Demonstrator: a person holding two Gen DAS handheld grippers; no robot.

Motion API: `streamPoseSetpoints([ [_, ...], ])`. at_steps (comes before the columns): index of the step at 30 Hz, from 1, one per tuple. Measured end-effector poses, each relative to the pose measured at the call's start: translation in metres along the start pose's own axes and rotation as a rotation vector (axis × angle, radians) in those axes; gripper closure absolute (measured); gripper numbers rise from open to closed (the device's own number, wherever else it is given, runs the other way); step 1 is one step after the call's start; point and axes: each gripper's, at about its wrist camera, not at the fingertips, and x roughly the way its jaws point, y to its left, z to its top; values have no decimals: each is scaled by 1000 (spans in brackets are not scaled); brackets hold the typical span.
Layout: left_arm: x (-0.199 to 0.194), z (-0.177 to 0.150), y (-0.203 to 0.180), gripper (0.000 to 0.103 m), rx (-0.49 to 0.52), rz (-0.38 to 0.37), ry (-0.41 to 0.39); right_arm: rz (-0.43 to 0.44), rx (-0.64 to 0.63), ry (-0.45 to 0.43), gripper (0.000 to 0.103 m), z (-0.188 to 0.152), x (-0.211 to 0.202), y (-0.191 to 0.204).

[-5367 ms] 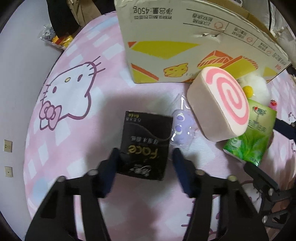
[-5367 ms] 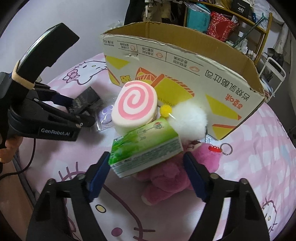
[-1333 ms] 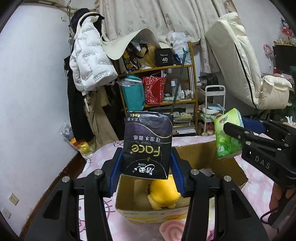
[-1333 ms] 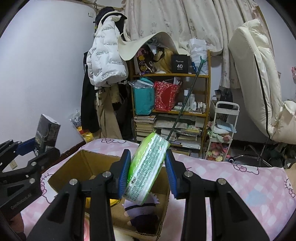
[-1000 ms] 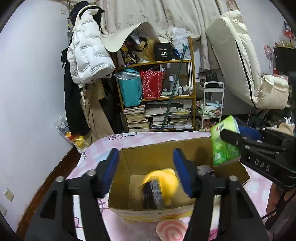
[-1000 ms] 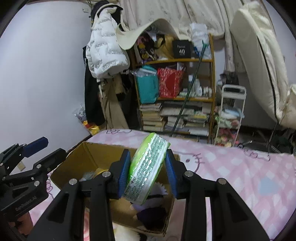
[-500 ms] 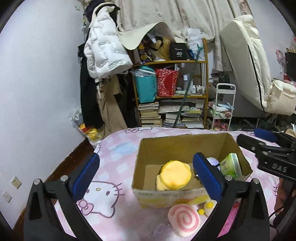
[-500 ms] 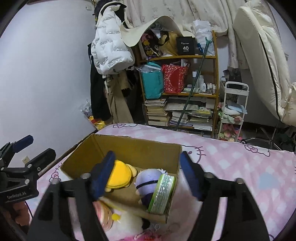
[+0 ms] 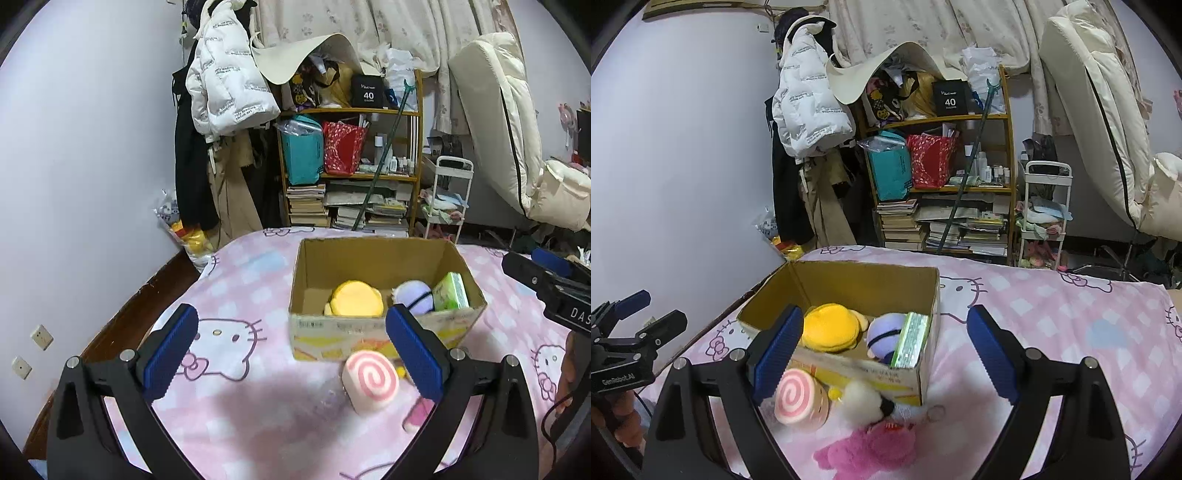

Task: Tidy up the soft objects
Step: 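Withdraw both grippers from the box, then move left gripper to pink swirl cushion while right gripper approaches white fluffy pom-pom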

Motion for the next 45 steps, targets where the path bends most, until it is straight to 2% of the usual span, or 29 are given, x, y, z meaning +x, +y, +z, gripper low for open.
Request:
streamPoseSetpoints([
  [5, -13, -7, 1, 3, -1, 27, 4, -7, -13, -4, 9, -5, -11, 5],
  [15, -17, -19, 6, 3, -5, 23, 28, 1, 2, 36, 9, -20, -8, 4],
  [22, -3, -22, 0, 3, -7, -14, 30, -1, -19, 66, 9, -28, 7, 8],
  [45, 53, -32, -39, 3, 110, -87, 157, 16, 44, 203, 9, -47, 60, -3],
])
